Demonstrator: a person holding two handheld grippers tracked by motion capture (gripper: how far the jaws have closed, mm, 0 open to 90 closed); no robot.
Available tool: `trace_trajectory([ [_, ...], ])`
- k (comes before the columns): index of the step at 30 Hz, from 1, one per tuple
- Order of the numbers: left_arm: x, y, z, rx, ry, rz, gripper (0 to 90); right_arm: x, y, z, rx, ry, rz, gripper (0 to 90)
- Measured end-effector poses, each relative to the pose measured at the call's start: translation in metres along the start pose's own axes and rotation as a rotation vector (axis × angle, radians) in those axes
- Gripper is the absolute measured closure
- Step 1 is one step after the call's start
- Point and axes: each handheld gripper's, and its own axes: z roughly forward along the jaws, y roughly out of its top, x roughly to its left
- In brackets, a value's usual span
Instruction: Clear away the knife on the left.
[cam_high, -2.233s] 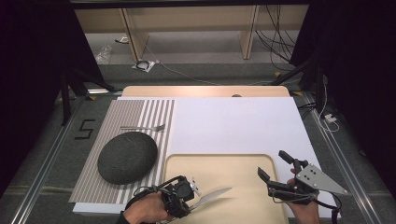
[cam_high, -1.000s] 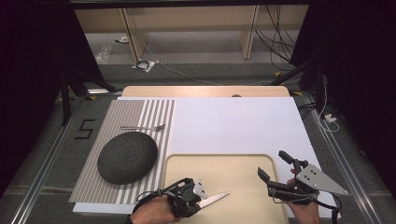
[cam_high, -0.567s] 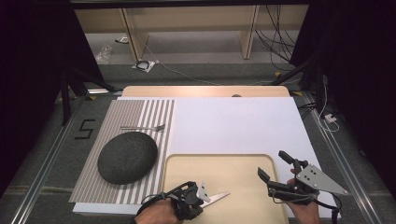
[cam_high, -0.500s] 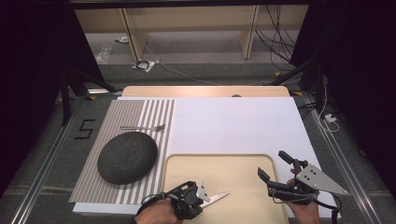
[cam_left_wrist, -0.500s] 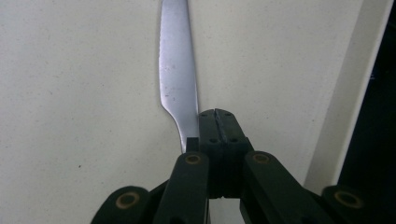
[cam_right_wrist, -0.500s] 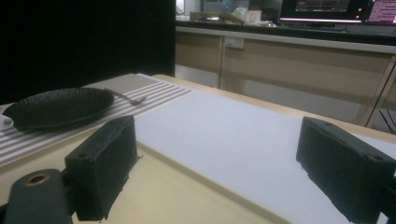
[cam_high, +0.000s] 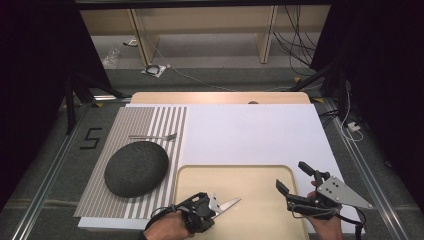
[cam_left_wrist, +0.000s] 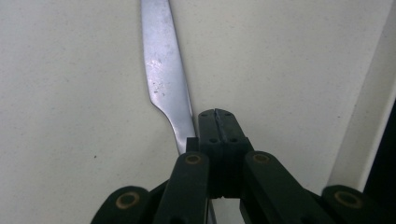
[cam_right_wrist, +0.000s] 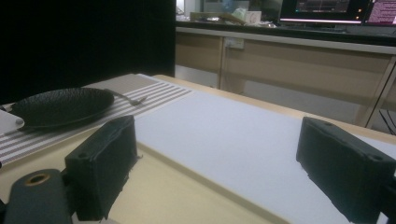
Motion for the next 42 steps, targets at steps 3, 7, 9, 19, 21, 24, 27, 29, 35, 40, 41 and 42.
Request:
trace_trajectory([
  [3,0.003,-0.002,0.0,-0.002,0.002,-0.012,89.4,0.0,0.0,0.0,0.0,0.0,0.001,13.1],
  [7,0.007,-0.004,-0.001,-0.004,0.009,-0.023,89.4,0.0,0.0,0.0,0.003,0.0,-0.001,13.1],
  [9,0.009,-0.005,-0.002,-0.005,0.012,-0.031,89.4,0.0,0.0,0.0,0.004,0.0,0.0,13.1],
  [19,0.017,-0.009,-0.004,-0.003,0.013,-0.056,89.4,0.0,0.0,0.0,-0.001,0.002,0.002,13.1],
  [21,0.018,-0.01,-0.005,-0.002,0.014,-0.059,89.4,0.0,0.0,0.0,-0.001,0.001,0.001,13.1],
  [24,0.021,-0.012,-0.006,-0.001,0.019,-0.066,89.4,0.0,0.0,0.0,0.0,0.001,0.001,13.1],
  [27,0.023,-0.013,-0.007,0.003,0.012,-0.074,89.4,0.0,0.0,0.001,0.003,0.003,0.002,13.1],
  [29,0.024,-0.014,-0.007,0.005,0.011,-0.078,89.4,0.001,0.0,0.001,0.004,0.005,0.004,13.1],
  [35,0.029,-0.018,-0.009,0.012,0.016,-0.098,89.4,0.0,-0.001,0.001,-0.005,0.006,0.003,13.1],
  [40,0.033,-0.022,-0.011,0.015,0.023,-0.113,89.4,0.001,0.0,0.0,0.01,0.002,0.002,13.1],
  [41,0.034,-0.022,-0.012,0.014,0.026,-0.115,89.4,0.001,0.0,0.0,0.01,0.002,0.002,13.1],
  [42,0.035,-0.023,-0.012,0.016,0.027,-0.115,89.4,0.001,0.0,0.001,0.001,0.003,0.003,13.1],
])
